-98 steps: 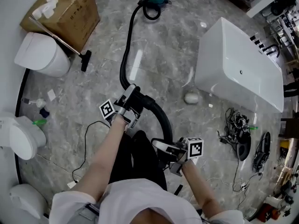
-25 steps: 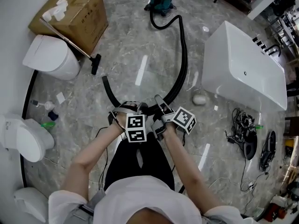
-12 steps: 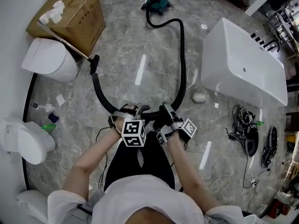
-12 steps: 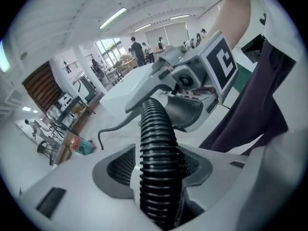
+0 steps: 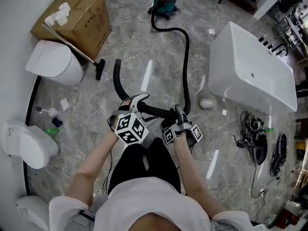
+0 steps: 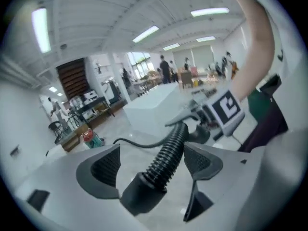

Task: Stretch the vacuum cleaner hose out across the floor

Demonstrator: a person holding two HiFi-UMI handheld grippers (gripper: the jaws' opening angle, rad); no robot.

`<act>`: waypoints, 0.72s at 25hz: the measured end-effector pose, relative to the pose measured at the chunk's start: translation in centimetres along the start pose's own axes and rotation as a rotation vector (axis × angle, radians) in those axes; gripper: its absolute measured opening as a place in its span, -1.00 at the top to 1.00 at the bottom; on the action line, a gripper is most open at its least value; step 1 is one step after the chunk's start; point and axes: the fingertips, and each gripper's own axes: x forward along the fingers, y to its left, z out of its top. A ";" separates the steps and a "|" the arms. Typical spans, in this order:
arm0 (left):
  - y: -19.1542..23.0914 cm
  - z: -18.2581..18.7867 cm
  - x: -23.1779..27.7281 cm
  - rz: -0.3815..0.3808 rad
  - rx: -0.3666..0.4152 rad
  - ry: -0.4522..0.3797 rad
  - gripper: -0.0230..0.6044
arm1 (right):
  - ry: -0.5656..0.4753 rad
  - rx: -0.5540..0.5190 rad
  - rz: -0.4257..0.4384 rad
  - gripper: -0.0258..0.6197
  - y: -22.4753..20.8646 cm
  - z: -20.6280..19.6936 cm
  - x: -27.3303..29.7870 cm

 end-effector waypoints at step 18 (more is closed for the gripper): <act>4.9 0.1 -2.7 -0.169 -1.377 -0.598 -0.48 | -0.098 0.164 0.205 0.44 4.0 -0.1 0.9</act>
